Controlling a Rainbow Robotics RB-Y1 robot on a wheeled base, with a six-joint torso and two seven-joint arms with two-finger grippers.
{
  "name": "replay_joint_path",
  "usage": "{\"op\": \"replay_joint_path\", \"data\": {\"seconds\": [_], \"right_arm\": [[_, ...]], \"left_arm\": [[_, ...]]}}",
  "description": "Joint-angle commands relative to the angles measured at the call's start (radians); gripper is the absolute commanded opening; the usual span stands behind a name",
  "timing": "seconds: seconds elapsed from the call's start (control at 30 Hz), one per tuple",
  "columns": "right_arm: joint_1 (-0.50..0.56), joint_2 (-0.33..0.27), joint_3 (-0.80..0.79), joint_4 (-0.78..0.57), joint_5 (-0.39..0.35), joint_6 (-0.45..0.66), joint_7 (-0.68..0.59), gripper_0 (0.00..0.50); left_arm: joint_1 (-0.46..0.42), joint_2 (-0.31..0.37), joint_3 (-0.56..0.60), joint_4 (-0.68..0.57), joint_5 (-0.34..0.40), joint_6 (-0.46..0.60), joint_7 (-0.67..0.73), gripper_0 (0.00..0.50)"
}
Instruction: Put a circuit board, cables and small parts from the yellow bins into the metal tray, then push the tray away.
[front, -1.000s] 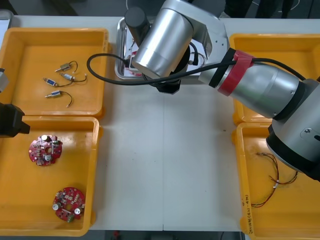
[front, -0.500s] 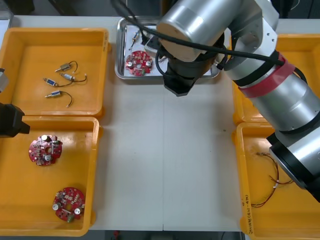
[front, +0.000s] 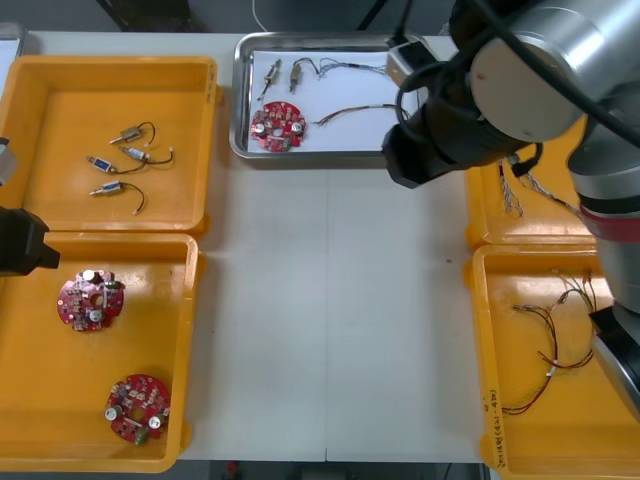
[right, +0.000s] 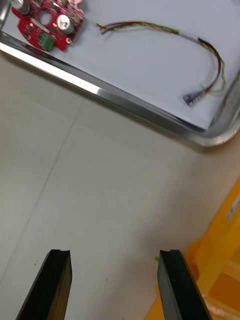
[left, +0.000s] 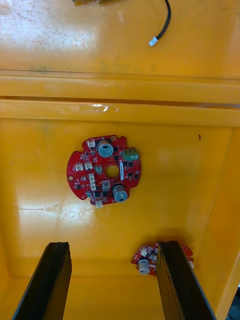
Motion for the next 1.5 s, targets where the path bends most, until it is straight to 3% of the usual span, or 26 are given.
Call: {"op": "replay_joint_path", "data": {"seconds": [0.03,0.1,0.23,0.6,0.87,1.5], "right_arm": [[0.092,-0.098,-0.121,-0.105,-0.072,0.003,-0.068,0.5],[0.158,-0.139,-0.203,-0.149,-0.126,0.003,-0.1,0.5],[0.244,-0.171,-0.324,-0.185,-0.164,0.003,-0.11,0.5],[0.414,-0.211,-0.575,-0.203,-0.178,0.003,-0.103,0.5],[0.514,-0.271,-0.64,-0.206,-0.181,0.003,-0.075,0.5],[0.652,-0.282,-0.681,-0.205,-0.221,0.003,-0.009,0.5]], "left_arm": [[0.015,0.044,0.029,-0.026,0.0,0.006,-0.084,0.5],[0.015,0.044,0.029,-0.026,0.0,0.006,-0.084,0.5],[0.015,0.044,0.029,-0.026,0.0,0.006,-0.084,0.5],[0.015,0.044,0.029,-0.026,0.0,0.006,-0.084,0.5],[0.015,0.044,0.029,-0.026,0.0,0.006,-0.084,0.5],[0.015,0.044,0.029,-0.026,0.0,0.006,-0.084,0.5]]}}
